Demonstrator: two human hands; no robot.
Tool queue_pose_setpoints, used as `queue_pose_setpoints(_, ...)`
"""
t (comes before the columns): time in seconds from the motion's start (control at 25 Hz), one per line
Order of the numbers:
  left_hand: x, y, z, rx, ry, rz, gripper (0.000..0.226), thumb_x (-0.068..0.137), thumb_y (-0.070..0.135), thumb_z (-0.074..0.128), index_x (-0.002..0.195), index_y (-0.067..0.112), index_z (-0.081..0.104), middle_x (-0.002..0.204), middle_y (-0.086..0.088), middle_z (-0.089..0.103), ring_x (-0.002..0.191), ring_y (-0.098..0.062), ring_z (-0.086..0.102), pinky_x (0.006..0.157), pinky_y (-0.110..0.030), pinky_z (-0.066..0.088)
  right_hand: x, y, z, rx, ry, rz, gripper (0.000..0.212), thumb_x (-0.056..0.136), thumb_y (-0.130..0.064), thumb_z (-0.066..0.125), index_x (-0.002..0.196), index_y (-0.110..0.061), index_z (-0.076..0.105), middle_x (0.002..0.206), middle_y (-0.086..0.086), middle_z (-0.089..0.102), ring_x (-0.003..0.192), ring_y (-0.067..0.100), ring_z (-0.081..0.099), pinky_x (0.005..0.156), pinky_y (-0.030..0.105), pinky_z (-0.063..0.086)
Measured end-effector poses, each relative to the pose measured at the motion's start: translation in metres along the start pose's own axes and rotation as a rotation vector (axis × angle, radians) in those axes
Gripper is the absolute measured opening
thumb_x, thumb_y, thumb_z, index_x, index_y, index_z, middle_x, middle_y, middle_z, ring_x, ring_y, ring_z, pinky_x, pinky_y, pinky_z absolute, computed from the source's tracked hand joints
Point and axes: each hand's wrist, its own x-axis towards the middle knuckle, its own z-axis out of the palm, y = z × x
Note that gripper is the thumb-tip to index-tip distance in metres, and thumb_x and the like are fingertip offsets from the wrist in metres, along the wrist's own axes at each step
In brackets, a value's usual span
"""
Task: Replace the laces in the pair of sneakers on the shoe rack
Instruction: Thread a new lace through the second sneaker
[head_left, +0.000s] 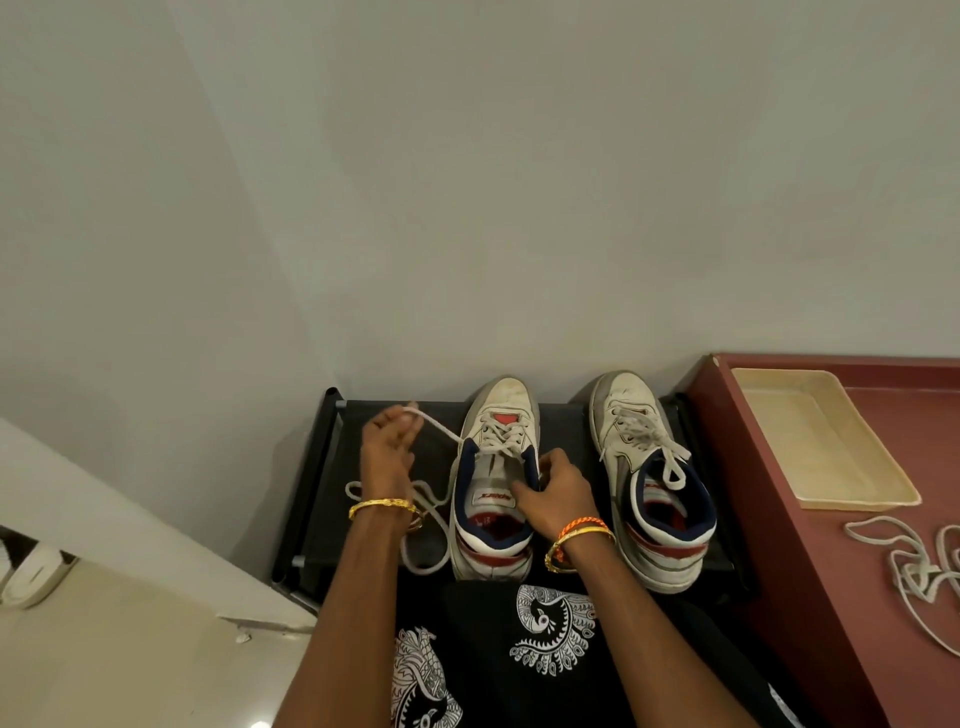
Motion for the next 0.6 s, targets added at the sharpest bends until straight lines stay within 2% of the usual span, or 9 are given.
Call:
queue_pose_setpoints(0.08, -0.019, 0.016, -0.002, -0.050, -0.106, 0.158, 0.011, 0.091, 0.006, 0.047, 0.088, 0.014, 0.054, 0.094, -0.005, 0.068, 0.089, -0.019, 0.066, 0.094, -0.036, 0.046, -0.008, -0.011, -0.007, -0.140, 0.114, -0.178, 0.038, 0.081, -0.044, 0.062, 0.110, -0.021, 0.054, 0.119, -0.001, 0.051, 0.115, 0.020, 0.045, 0.099, 0.043, 0.039)
queue_pose_setpoints(0.16, -0.047, 0.034, 0.008, 0.154, -0.331, 0.316, 0.007, 0.084, 0.012, 0.052, 0.080, 0.008, 0.056, 0.076, -0.007, 0.067, 0.062, -0.016, 0.064, 0.066, -0.027, 0.052, -0.017, -0.030, -0.015, -0.014, 0.182, -0.490, 0.043, 0.083, -0.028, 0.061, 0.125, -0.026, 0.050, 0.132, -0.006, 0.047, 0.128, 0.014, 0.037, 0.106, 0.046, 0.032)
queue_pose_setpoints(0.2, -0.061, 0.043, 0.016, 0.315, -0.455, 0.355, 0.011, 0.082, 0.016, 0.052, 0.076, 0.007, 0.056, 0.071, -0.008, 0.065, 0.050, -0.009, 0.058, 0.053, -0.021, 0.048, -0.024, -0.039, -0.017, 0.101, 0.139, -0.617, 0.052, 0.082, -0.016, 0.061, 0.130, -0.027, 0.046, 0.137, -0.005, 0.046, 0.131, 0.013, 0.036, 0.108, 0.046, 0.034)
queue_pose_setpoints(0.28, -0.083, 0.058, 0.032, 0.589, -0.695, 0.325, 0.018, 0.087, 0.016, 0.055, 0.073, 0.005, 0.056, 0.068, -0.013, 0.062, 0.040, 0.001, 0.049, 0.044, -0.009, 0.038, -0.034, -0.049, -0.020, 0.320, -0.017, -0.740, 0.061, 0.080, -0.001, 0.058, 0.133, -0.028, 0.044, 0.132, 0.002, 0.051, 0.127, 0.015, 0.047, 0.103, 0.040, 0.043)
queue_pose_setpoints(0.36, -0.095, 0.067, 0.038, 0.667, -0.803, 0.322, 0.015, 0.090, 0.011, 0.056, 0.076, 0.004, 0.056, 0.064, -0.010, 0.061, 0.040, 0.003, 0.049, 0.045, -0.006, 0.036, -0.039, -0.052, -0.028, 0.415, -0.083, -0.728, 0.041, 0.082, 0.000, 0.055, 0.118, -0.018, 0.056, 0.108, 0.008, 0.064, 0.103, 0.018, 0.062, 0.086, 0.036, 0.053)
queue_pose_setpoints(0.4, -0.094, 0.068, 0.037, 0.634, -0.770, 0.368, 0.011, 0.090, 0.010, 0.056, 0.080, 0.006, 0.057, 0.061, -0.006, 0.061, 0.040, 0.003, 0.048, 0.044, -0.007, 0.036, -0.039, -0.052, -0.035, 0.408, -0.054, -0.713, 0.029, 0.084, -0.003, 0.055, 0.110, -0.013, 0.062, 0.099, 0.009, 0.067, 0.094, 0.019, 0.064, 0.081, 0.035, 0.054)
queue_pose_setpoints(0.44, -0.089, 0.067, 0.033, 0.600, -0.664, 0.431, 0.006, 0.090, 0.009, 0.057, 0.083, 0.008, 0.058, 0.058, -0.001, 0.062, 0.041, 0.002, 0.048, 0.044, -0.010, 0.037, -0.038, -0.051, -0.044, 0.403, -0.017, -0.694, 0.021, 0.086, -0.006, 0.057, 0.104, -0.011, 0.066, 0.094, 0.007, 0.069, 0.089, 0.019, 0.065, 0.079, 0.034, 0.054)
queue_pose_setpoints(0.52, -0.070, 0.058, 0.019, 0.574, -0.324, 0.564, 0.012, 0.092, 0.006, 0.055, 0.088, 0.016, 0.061, 0.061, 0.007, 0.066, 0.048, 0.001, 0.050, 0.045, -0.015, 0.041, -0.034, -0.044, -0.063, 0.461, 0.018, -0.625, 0.014, 0.088, -0.009, 0.062, 0.098, -0.014, 0.071, 0.091, 0.000, 0.072, 0.089, 0.013, 0.066, 0.080, 0.026, 0.053)
queue_pose_setpoints(0.6, -0.055, 0.048, 0.004, 0.534, -0.096, 0.590, 0.015, 0.093, 0.009, 0.053, 0.090, 0.020, 0.063, 0.068, 0.014, 0.069, 0.052, 0.001, 0.051, 0.049, -0.015, 0.045, -0.028, -0.034, -0.078, 0.500, 0.027, -0.572, 0.016, 0.086, -0.007, 0.064, 0.095, -0.019, 0.072, 0.086, -0.009, 0.072, 0.085, 0.003, 0.067, 0.077, 0.015, 0.050)
